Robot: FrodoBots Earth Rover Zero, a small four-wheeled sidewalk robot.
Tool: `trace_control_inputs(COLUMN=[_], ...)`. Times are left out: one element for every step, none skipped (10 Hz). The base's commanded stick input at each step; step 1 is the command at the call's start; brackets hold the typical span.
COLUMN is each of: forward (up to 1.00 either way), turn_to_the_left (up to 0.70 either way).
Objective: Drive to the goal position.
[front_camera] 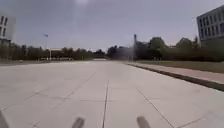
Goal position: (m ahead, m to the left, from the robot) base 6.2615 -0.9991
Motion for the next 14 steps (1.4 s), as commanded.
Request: trace_control_inputs(forward=[0.7,0.7,0.7,0.7,0.7,0.7,0.7,0.7,0.7,0.7,0.7,0.7,0.7,0.7], turn_to_the_left=[0.0,0.0,0.0,0.0,0.0,0.0,0.0,0.0,0.0,0.0,0.0,0.0,0.0,0.0])
